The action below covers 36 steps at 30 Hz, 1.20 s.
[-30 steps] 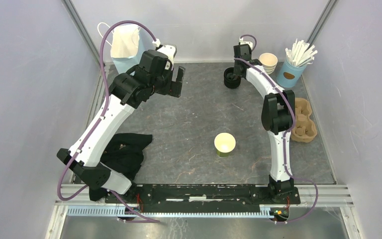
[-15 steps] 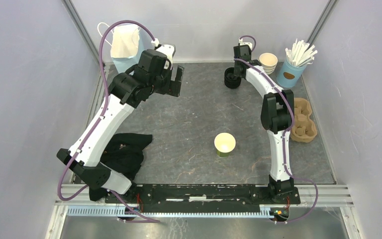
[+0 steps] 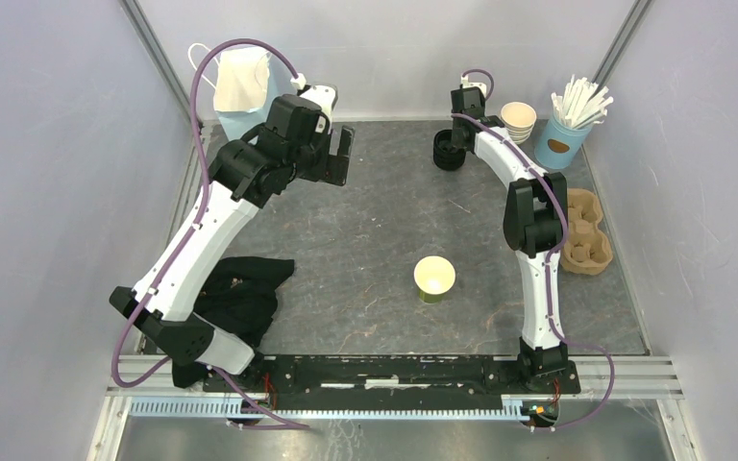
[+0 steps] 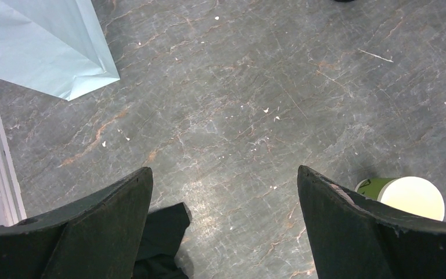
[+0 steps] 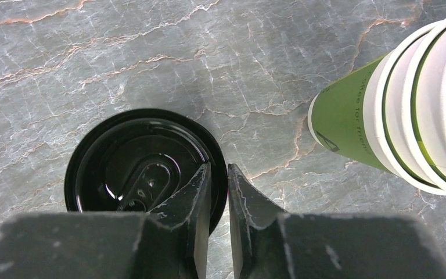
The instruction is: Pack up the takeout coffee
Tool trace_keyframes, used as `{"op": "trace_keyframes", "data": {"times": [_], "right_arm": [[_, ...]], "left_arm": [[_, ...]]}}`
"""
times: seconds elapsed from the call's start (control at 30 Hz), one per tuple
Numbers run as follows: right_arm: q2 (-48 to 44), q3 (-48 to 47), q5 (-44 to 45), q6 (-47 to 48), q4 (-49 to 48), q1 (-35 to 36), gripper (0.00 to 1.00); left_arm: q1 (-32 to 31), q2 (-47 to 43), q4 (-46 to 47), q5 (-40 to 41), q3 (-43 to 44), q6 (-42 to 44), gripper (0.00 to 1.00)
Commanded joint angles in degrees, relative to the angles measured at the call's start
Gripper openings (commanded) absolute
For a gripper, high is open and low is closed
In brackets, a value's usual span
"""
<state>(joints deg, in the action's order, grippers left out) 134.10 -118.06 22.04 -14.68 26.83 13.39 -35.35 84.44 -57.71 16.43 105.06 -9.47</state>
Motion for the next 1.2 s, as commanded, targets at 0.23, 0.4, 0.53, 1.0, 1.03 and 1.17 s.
{"op": "trace_keyframes", "data": {"times": [0.23, 0.4, 0.53, 1.0, 1.03, 1.17], "right_arm": [[-1.48, -2.46, -0.47, 1.72, -2.02, -0.08, 0.14], [-3.72, -1.37, -1.31, 2.72, -2.72, -0.20, 0.14], [-5.78, -0.39, -1.56, 2.71, -2.55, -0.24, 0.14], [-14.49, 4.48, -6.34, 1.41, 2.21, -0.24, 0.10], [-16.31, 6.44, -8.77, 1.94, 2.47, -0.28, 0.10], [-23.90, 14.25, -16.34, 4.31, 5.23, 0.36, 0.10]], "left_arm": [[0.36, -0.29, 1.92, -0.60, 0.94, 3.55, 1.00], [0.46, -0.33, 2.20, -0.60, 0.95, 3.67, 1.00], [0.46, -0.44, 2.31, -0.66, 0.85, 3.72, 1.00], [0.49, -2.49, 3.22, -3.86, -0.89, 0.85, 1.00], [0.54, -2.98, 3.49, -4.80, -1.96, -0.06, 1.00], [0.51, -2.43, 4.53, -10.92, -3.60, -4.70, 1.00]]}}
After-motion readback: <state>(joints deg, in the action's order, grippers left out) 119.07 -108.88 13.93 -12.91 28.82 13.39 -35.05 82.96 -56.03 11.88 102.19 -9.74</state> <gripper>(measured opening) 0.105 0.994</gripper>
